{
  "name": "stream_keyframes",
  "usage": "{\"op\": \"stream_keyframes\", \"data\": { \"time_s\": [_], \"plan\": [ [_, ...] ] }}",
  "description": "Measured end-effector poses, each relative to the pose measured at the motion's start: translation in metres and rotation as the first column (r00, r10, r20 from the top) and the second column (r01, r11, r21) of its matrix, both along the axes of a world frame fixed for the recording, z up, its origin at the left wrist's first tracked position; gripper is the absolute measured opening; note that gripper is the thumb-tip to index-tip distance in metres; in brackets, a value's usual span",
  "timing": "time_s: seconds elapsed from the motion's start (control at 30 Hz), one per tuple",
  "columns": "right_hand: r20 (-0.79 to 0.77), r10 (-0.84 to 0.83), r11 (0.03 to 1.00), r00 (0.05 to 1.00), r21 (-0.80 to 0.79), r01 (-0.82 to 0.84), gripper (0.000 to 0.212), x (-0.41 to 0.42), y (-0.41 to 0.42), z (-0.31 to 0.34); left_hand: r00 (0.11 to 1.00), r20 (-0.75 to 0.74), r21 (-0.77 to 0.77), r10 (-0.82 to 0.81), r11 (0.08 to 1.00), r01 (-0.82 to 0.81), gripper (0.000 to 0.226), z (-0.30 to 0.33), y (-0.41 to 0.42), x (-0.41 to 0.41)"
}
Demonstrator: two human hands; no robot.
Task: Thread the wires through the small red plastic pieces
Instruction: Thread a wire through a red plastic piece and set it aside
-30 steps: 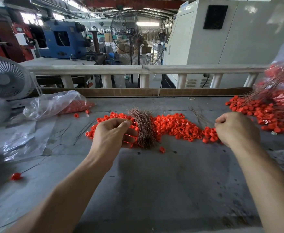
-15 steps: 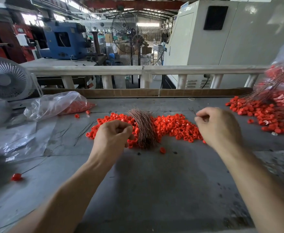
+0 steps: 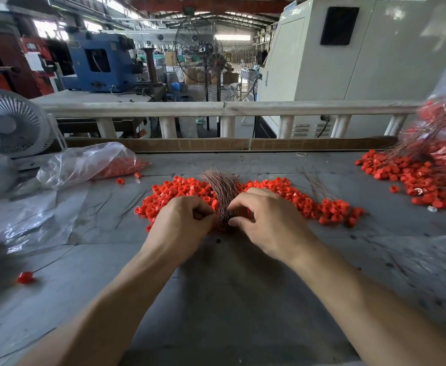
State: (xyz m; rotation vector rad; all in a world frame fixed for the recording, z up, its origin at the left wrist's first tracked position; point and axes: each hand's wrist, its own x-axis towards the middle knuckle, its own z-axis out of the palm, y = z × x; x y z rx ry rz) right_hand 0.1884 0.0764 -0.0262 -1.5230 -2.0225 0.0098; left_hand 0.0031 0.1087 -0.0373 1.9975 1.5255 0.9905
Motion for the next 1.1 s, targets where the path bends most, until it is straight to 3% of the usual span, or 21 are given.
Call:
{"op": "stream_keyframes", "data": {
  "time_s": [0.37, 0.57, 0.7, 0.93, 1.1],
  "plan": [
    [-0.025, 0.024, 0.994, 0.999, 0.111, -0.021, 0.005, -0.003, -0.002, 0.003, 0.979, -0.144, 0.065, 0.141, 0.989, -0.132, 0.020, 0.007, 0.003, -0.010],
    [-0.011, 0.073, 0.985, 0.997, 0.156, -0.070, 0.008, 0.000, -0.004, 0.006, 0.966, -0.223, 0.038, 0.128, 0.992, -0.122, 0.012, 0.004, 0.004, -0.012],
    [-0.028, 0.106, 0.962, 0.994, 0.256, -0.096, 0.005, 0.001, -0.005, 0.007, 0.958, -0.253, 0.032, 0.135, 0.991, -0.131, 0.022, 0.002, 0.005, -0.012],
    [-0.278, 0.216, 0.926, 0.936, 0.363, -0.105, 0.006, -0.006, -0.006, 0.006, 0.950, -0.261, 0.068, 0.170, 0.985, -0.158, 0.026, -0.002, 0.004, -0.011],
    [-0.628, 0.309, 0.928, 0.714, 0.364, -0.082, 0.008, -0.007, -0.008, 0.011, 0.960, -0.229, 0.076, 0.158, 0.987, -0.145, 0.018, -0.002, 0.002, -0.010]
  ]
}}
